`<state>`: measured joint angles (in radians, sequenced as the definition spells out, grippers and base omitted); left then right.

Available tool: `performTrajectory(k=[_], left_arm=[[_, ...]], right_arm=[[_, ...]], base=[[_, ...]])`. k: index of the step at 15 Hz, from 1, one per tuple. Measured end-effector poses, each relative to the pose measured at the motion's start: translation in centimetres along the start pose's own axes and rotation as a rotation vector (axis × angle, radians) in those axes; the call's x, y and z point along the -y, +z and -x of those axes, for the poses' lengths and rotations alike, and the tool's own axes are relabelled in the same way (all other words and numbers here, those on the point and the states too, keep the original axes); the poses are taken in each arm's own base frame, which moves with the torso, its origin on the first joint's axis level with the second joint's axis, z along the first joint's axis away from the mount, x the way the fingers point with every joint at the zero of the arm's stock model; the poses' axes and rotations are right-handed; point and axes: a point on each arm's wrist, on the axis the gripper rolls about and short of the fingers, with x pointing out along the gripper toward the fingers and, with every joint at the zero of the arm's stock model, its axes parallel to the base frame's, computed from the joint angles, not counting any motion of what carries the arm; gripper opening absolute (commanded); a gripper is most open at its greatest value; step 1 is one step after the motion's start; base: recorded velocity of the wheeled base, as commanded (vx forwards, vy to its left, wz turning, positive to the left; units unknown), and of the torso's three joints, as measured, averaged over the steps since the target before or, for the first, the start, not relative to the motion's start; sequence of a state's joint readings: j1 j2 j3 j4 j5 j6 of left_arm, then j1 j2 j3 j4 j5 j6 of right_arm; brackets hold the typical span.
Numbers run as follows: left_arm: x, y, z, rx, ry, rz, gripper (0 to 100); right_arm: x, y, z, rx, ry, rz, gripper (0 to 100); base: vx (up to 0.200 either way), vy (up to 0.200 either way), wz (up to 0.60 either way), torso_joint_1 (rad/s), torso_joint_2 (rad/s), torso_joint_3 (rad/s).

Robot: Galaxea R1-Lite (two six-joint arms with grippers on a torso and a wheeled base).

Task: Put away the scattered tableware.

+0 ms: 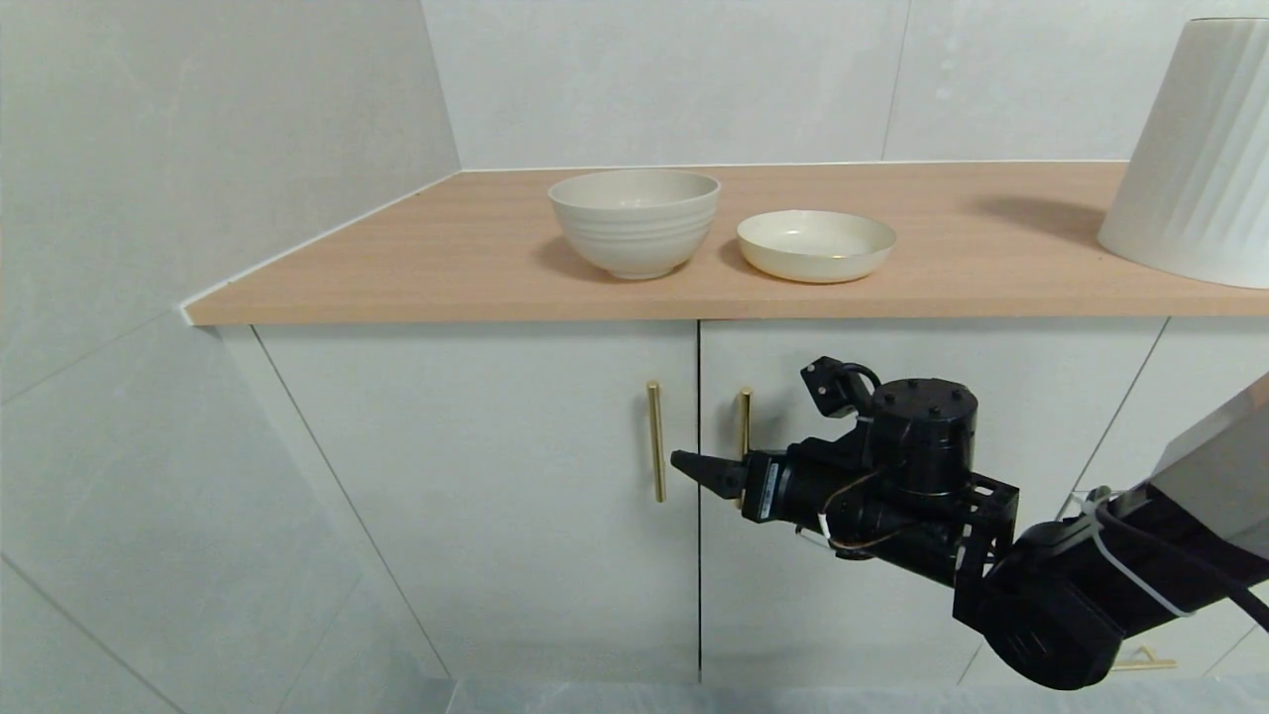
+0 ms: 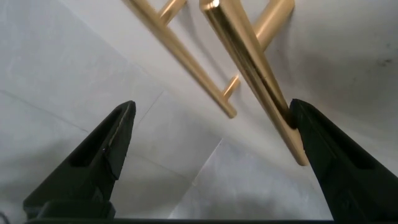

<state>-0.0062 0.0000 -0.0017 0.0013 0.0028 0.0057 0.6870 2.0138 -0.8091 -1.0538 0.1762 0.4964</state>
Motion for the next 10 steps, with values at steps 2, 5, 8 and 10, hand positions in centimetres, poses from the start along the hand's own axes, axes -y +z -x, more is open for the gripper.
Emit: performTrajectory(k=[2,5,8,10], left_arm=[[0.0,0.0,0.0,0.000,0.000,0.000,100],[0.0,0.0,0.0,0.000,0.000,0.000,100],[0.0,0.0,0.0,0.000,0.000,0.000,100],[0.0,0.0,0.0,0.000,0.000,0.000,100]], right_arm=[[-0.2,-0.1,0.4,-0.020,0.026,-0.001,100],[-0.7,-0.1,1.6,-0.075,0.103,-0.004,100],[-1.0,0.1,3.0,-0.108,0.164,-0.006,100],[-1.1,0.2,4.1,-0.138,0.195,-0.011,100]], base=[[0.000,0.000,0.00,0.000,0.00,0.000],[0.000,0.000,0.00,0.000,0.00,0.000],[0.000,0.000,0.00,0.000,0.00,0.000],[0.000,0.000,0.00,0.000,0.00,0.000]])
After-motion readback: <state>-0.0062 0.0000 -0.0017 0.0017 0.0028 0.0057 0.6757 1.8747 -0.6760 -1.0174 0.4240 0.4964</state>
